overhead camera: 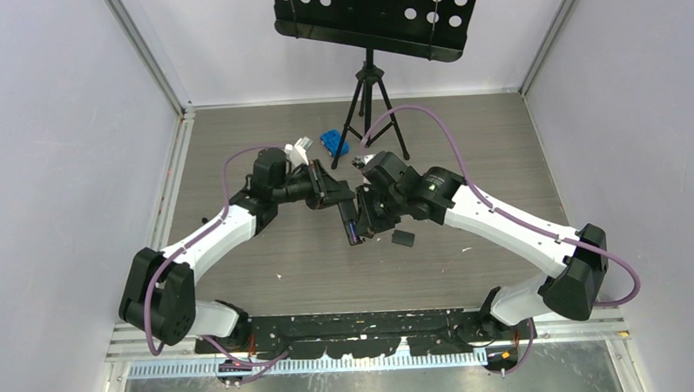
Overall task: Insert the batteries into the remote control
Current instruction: Load the battery into the remote control.
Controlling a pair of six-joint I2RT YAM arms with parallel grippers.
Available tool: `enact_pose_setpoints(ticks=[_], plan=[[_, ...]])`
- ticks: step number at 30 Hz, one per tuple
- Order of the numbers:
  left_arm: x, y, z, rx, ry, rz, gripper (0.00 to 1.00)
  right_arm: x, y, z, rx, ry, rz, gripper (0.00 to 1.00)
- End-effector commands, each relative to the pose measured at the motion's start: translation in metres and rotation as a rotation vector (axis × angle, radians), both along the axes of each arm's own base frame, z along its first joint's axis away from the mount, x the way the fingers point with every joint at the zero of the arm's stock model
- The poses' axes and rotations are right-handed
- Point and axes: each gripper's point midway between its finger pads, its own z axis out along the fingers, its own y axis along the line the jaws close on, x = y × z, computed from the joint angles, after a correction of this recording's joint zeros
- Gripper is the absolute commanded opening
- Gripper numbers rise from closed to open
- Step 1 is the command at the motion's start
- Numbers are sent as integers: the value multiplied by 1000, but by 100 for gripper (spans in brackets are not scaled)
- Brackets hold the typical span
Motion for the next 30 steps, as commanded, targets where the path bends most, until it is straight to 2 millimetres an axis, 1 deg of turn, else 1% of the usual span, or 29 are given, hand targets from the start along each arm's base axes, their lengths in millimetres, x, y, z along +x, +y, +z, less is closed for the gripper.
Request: enact_pose_setpoints(ticks=[1, 6, 12, 16, 22, 28, 29, 30], plan=[[-1, -4, 19, -76, -33, -22, 0, 2, 7, 12, 22, -25, 18, 12], [-3, -4, 23, -96, -26, -29, 0, 5, 7, 10, -2, -21, 5, 17], [-6, -4, 20, -97, 11, -27, 0, 5, 8, 14, 14, -27, 2, 27], [-4, -3, 18, -91, 25, -15, 0, 4, 9, 19, 32, -28, -6, 30], [-1, -1, 13, -85, 41, 1, 0, 2, 10, 30, 89, -35, -26, 36], [1, 1, 12, -86, 44, 13, 0, 3, 6, 44, 134, -62, -60, 38], [1, 2, 13, -88, 44, 16, 0, 4, 4, 48, 142, -72, -73, 39], [2, 2, 13, -88, 44, 19, 0, 5, 2, 50, 151, -81, -87, 42]])
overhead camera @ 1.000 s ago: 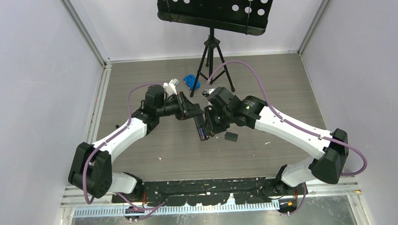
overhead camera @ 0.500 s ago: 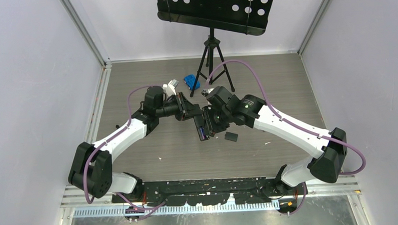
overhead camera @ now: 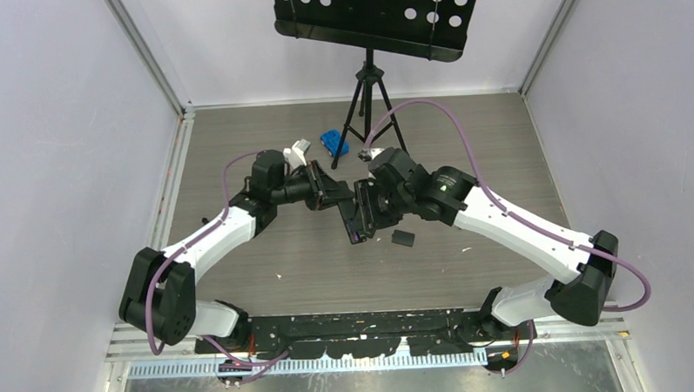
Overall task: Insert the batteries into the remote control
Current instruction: Load the battery into the remote control.
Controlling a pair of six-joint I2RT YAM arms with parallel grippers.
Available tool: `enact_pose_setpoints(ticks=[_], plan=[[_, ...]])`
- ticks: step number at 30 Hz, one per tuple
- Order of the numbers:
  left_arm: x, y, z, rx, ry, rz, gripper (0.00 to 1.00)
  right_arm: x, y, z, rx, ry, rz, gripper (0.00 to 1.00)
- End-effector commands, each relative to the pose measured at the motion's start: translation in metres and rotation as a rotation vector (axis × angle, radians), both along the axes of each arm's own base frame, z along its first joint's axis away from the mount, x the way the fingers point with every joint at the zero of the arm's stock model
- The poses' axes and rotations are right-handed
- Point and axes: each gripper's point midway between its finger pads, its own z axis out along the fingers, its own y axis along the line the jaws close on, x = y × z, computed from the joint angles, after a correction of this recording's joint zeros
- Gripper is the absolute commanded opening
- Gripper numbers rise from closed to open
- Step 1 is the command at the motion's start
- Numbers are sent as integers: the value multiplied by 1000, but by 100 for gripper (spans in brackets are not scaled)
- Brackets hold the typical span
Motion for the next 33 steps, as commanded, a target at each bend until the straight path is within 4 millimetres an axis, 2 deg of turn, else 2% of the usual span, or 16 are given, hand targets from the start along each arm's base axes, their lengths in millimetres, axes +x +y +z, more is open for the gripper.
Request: enact_pose_setpoints(ticks=[1, 3, 7, 12, 13, 16, 22, 28, 30, 33], plan=[[2, 1, 13, -43, -31, 0, 0, 6, -2, 33, 107, -80, -70, 46], [3, 2, 17, -56, -34, 7, 0, 11, -10, 43, 148, -114, -137, 57], [5, 0, 32, -125, -27, 30, 0, 18, -19, 58, 313, -134, -292, 70], [11, 0, 62, -268, -1, 87, 0, 18, -17, 78, 651, -96, -433, 78], [14, 1, 68, -297, 3, 106, 0, 17, -18, 72, 697, -80, -455, 78], [18, 3, 79, -351, 42, 143, 0, 17, -20, 85, 834, -74, -483, 80], [22, 7, 87, -445, 96, 185, 0, 14, -21, 108, 992, -75, -477, 80], [19, 10, 89, -462, 102, 199, 0, 13, -24, 116, 1090, -75, -481, 80], [18, 12, 92, -470, 105, 205, 0, 13, -25, 116, 1107, -65, -490, 77], [13, 13, 98, -494, 119, 211, 0, 15, -25, 111, 1112, -48, -510, 67]])
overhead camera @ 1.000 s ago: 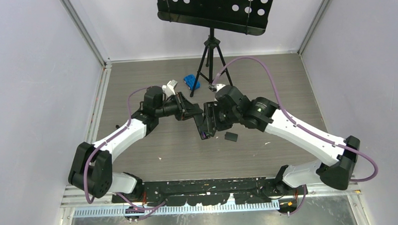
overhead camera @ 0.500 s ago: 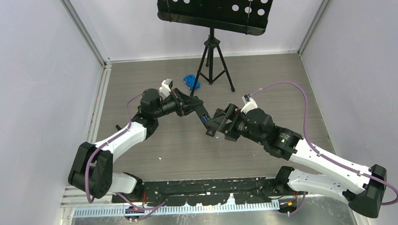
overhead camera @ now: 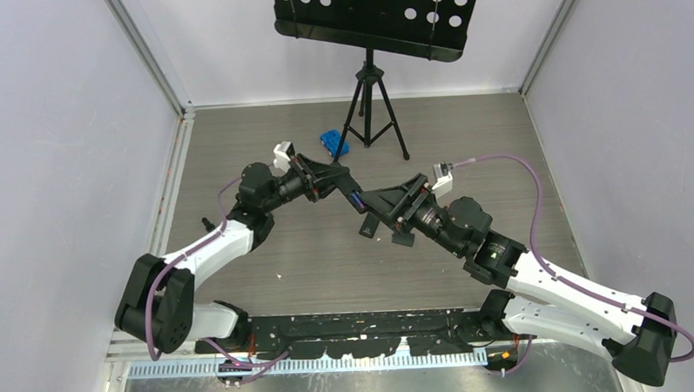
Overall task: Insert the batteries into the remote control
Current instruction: Load the battery into the remote control.
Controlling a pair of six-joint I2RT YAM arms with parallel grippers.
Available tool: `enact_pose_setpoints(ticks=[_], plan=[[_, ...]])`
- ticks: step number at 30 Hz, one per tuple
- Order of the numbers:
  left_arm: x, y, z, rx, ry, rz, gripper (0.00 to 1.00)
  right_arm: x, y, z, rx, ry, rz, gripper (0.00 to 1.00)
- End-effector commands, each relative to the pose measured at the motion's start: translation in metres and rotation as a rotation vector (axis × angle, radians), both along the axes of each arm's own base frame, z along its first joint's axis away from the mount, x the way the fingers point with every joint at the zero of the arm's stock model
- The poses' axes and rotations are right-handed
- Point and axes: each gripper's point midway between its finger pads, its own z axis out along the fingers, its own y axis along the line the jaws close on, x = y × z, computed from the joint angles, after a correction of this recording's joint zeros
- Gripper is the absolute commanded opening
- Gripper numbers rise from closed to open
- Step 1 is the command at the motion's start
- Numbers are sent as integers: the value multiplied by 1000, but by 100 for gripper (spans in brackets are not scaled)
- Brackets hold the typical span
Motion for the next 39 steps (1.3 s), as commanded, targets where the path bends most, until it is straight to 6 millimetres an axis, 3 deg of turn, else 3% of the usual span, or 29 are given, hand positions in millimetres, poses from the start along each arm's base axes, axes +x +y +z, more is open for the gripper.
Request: enact_pose_setpoints(ticks=[1, 10, 19, 27, 34, 37, 39], plan=[[-10, 7, 39, -92, -76, 22, 0, 5, -5, 23, 120, -13, -40, 62], [-18, 7, 47, -109, -64, 6, 0, 9, 3, 31, 118, -28, -31, 57], [-21, 7, 52, -115, -80, -3, 0, 14, 9, 19, 80, 11, -32, 50], [-29, 8, 63, -124, -118, -20, 0, 19, 10, 3, 47, 62, -48, 32], [-34, 9, 70, -120, -162, -27, 0, 22, 15, -10, 28, 90, -48, 23], [-34, 7, 72, -87, -233, -31, 0, 22, 14, -13, 4, 84, -46, 25], [-35, 6, 72, -45, -296, -37, 0, 21, 12, -13, -34, 47, -37, 42]])
